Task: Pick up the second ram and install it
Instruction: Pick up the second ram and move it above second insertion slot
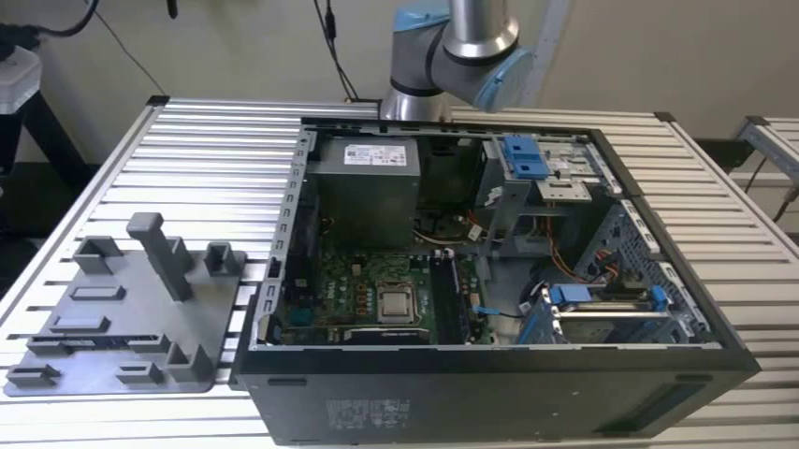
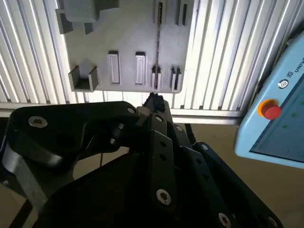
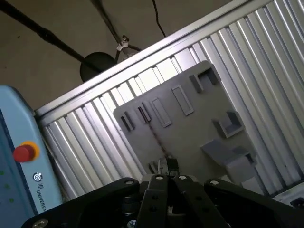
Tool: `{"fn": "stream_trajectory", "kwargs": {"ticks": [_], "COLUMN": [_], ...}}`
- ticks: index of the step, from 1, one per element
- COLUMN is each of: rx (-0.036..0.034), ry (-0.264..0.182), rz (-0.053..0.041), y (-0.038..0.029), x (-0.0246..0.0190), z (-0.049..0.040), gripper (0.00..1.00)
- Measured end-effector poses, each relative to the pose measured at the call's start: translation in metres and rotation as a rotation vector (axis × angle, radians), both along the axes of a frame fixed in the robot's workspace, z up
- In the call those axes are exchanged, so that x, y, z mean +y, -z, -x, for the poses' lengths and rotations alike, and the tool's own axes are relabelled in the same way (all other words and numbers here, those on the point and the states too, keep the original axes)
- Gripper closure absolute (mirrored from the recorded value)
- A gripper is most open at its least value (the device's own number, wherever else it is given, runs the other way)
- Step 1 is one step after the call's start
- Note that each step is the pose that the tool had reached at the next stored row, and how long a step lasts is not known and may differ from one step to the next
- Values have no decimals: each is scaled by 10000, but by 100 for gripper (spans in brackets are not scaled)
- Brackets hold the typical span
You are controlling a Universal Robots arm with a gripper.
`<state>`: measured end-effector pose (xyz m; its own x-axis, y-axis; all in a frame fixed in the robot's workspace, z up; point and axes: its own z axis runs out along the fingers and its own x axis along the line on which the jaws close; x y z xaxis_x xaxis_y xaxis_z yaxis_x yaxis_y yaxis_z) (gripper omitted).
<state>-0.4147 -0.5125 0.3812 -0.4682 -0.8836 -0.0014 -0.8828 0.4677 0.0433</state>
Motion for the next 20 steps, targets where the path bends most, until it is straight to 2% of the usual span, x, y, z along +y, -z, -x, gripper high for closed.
{"fn": "stream_trajectory", "kwargs": {"ticks": [12, 20], "rx": [-6, -49], "ry": [-2186, -3554], "rz": [50, 91], "y": [2, 6], "x": [0, 2], "z": [0, 0], "gripper": [89, 89]}}
